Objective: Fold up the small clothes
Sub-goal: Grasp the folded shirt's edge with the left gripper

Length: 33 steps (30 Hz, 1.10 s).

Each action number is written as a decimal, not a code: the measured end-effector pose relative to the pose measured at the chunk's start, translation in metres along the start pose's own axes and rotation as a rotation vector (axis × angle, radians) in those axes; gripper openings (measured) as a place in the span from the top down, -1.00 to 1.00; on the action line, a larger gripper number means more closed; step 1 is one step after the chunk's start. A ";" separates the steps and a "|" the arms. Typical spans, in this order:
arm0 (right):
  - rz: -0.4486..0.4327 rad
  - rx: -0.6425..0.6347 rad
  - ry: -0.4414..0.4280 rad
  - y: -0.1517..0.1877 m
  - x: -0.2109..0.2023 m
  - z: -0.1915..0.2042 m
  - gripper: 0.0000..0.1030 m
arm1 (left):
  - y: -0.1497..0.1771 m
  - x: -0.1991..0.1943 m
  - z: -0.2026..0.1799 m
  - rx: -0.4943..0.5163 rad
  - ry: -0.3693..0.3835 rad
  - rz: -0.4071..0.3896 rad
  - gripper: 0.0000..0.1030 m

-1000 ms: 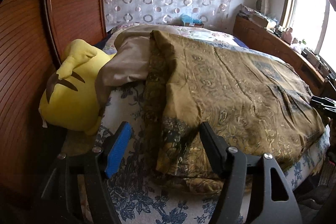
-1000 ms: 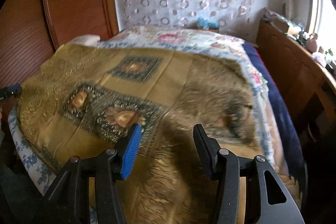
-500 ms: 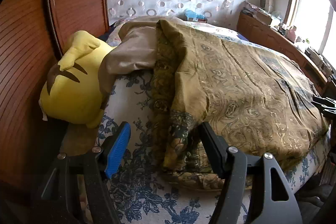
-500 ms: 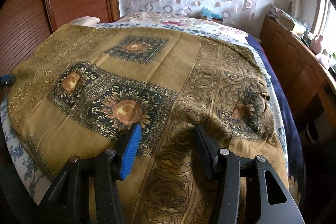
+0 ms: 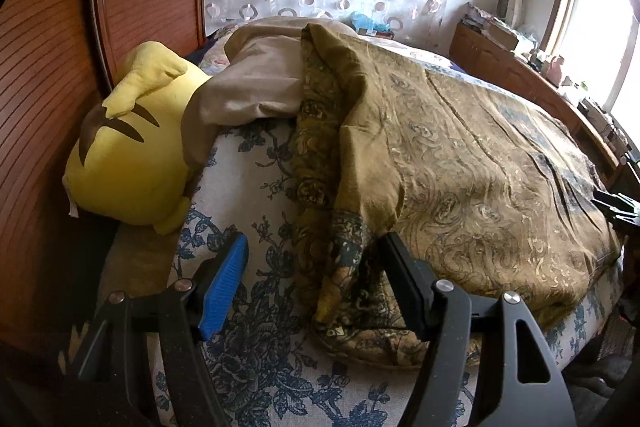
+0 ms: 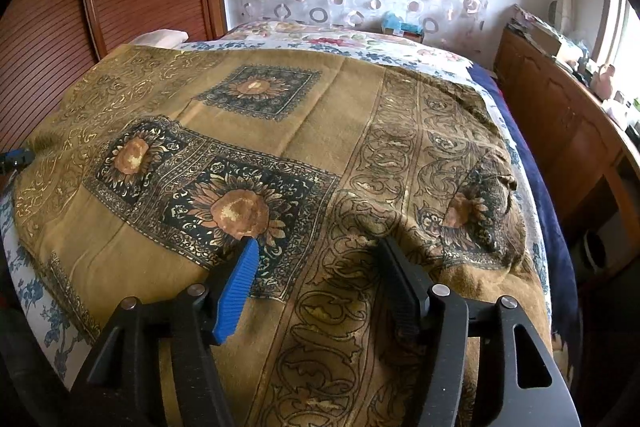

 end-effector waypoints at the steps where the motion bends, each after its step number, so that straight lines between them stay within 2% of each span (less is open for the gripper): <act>1: 0.000 0.000 0.000 0.000 0.000 0.000 -0.25 | -0.001 0.001 0.000 0.002 0.005 -0.001 -0.33; 7: 0.000 0.001 -0.001 0.001 0.000 -0.001 -0.26 | -0.004 0.003 -0.005 -0.002 0.067 -0.012 0.19; 11: 0.000 0.000 -0.001 0.001 0.000 -0.002 -0.26 | -0.004 0.002 -0.010 -0.016 0.092 -0.014 0.37; 15: 0.000 0.003 0.000 0.001 -0.001 -0.002 -0.27 | -0.005 0.001 -0.016 -0.023 0.126 -0.016 0.70; 17: 0.000 0.004 -0.001 0.001 -0.001 -0.001 -0.27 | -0.010 -0.007 -0.021 -0.017 0.119 -0.047 0.81; 19: 0.000 0.004 0.000 0.001 -0.001 -0.001 -0.27 | -0.019 -0.023 -0.027 -0.001 0.106 -0.102 0.84; 23: 0.000 0.004 -0.001 0.001 -0.001 -0.002 -0.28 | -0.039 -0.051 -0.044 0.023 0.127 -0.184 0.85; 33: 0.001 0.004 -0.001 0.002 -0.001 -0.002 -0.28 | -0.077 -0.067 -0.079 0.101 0.200 -0.267 0.85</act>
Point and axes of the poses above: each gripper's, at about its wrist camera, not at the fingertips, and x roughly the way its jaws point, z to its left, y to its underside, the point moved 6 cm from there along x, roughly the way its jaws point, and after that the axes turned 8 degrees about x, right-handed, at the moved point
